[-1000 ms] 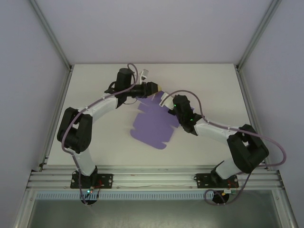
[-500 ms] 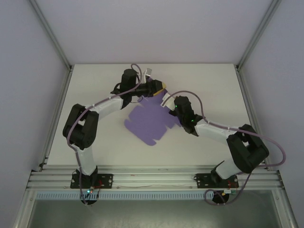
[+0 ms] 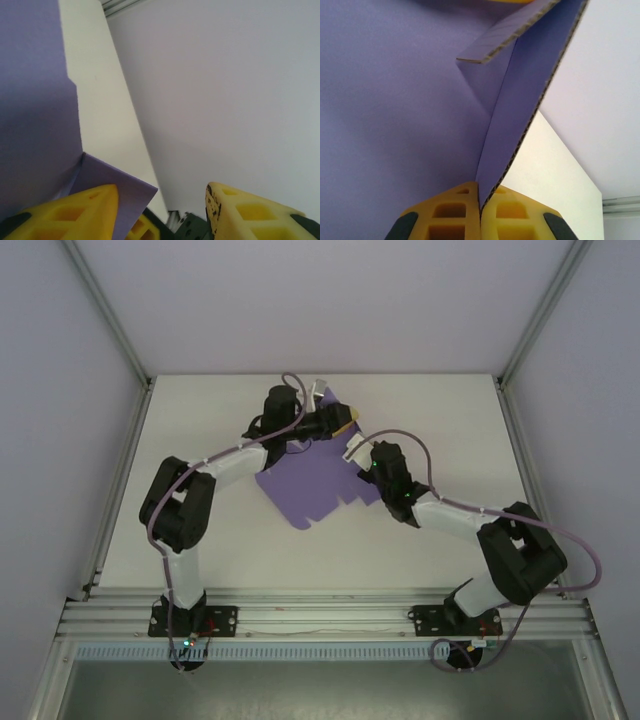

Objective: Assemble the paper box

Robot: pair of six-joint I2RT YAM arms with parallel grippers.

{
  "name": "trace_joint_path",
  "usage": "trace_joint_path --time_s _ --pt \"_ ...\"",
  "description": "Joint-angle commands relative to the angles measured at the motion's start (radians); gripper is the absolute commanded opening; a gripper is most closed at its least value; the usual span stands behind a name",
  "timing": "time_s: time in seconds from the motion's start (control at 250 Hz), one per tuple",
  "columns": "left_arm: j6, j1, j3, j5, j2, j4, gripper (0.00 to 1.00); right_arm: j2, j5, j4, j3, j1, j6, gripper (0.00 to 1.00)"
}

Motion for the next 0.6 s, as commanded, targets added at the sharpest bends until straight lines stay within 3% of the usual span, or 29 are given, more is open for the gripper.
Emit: trace_joint_path --time_s 0.0,0.1,0.184,0.288,0.352,0.48,0.552,0.596 --pt "0.147 -0.006 -0.023 0.0 -0.067 -0.23 0.53 -0.077 -0.148 0.123 0.01 0.007 0.017 0.0" --pt "0.258 0.051 -0.095 -0.028 -0.187 -0.319 0.56 -0.104 -0.166 0.03 0.025 -0.032 0.023 0.0" --pt "0.388 0.082 -0.146 -0.064 -0.3 -0.392 0.67 -0.124 -0.199 -0.105 0.064 -0.063 0.035 0.0" --pt "0.532 0.131 -0.149 -0.201 -0.404 -0.589 0.7 -0.148 -0.236 -0.194 0.086 -0.079 0.017 0.0" --pt "0.558 0.192 -0.173 -0.275 -0.452 -0.664 0.7 -0.159 -0.255 -0.221 0.091 -0.086 0.011 0.0" --pt "0.557 0.335 -0.285 -0.325 -0.518 -0.652 0.75 -0.171 -0.31 -0.283 0.118 -0.098 0.02 0.0" --pt "0.558 0.357 -0.31 -0.354 -0.509 -0.633 0.77 -0.168 -0.341 -0.326 0.144 -0.099 0.014 0.0" --pt "0.584 0.358 -0.305 -0.313 -0.482 -0.618 0.76 -0.161 -0.353 -0.341 0.157 -0.099 0.016 0.0"
